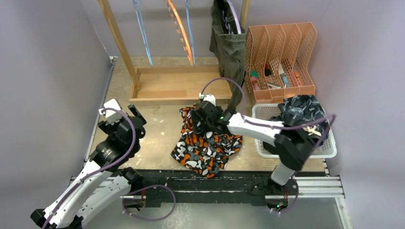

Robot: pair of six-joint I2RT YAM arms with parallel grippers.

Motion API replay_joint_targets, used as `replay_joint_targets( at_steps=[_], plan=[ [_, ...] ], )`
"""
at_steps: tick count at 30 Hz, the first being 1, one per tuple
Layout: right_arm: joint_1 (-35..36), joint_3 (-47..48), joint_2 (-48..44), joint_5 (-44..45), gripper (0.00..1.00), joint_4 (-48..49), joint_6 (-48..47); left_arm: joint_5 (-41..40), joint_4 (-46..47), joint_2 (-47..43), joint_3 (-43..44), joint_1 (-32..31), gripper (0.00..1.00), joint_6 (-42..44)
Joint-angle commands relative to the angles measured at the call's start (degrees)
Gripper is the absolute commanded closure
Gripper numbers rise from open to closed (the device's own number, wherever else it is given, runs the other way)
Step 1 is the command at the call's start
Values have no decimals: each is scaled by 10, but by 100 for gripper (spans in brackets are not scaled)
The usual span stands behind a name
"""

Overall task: Remove the shorts from the hanger
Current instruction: Pick up the shorts at the center of the board.

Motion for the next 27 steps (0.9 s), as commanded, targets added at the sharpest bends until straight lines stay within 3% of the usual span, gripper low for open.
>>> replay_joint_targets(
  at_steps=[1,6,11,14,16,19,22,27],
  plan=[
    [4,-11,68,-8,0,17,-17,-16,0,-1,7,1,13,-9],
    [19,-37,112,-3,2,33,-3,-15,-1,0,6,1,12,-8],
    [48,-108,118,11,33,110,53,-15,-3,2,7,1,12,-7],
    [70,-113,128,35,56,87,94,-16,-4,2,7,1,12,-8],
    [99,-107,94,72,68,60,111,-17,-5,1,7,1,12,-8],
    [132,-123,-17,91,100,68,110,-16,-4,1,7,1,12,-7],
    [133,-137,-128,80,100,78,88,-14,-2,2,6,2,12,-5],
    [133,-71,-224,128,100,-45,80,-9,1,5,7,1,12,-2]
  ],
)
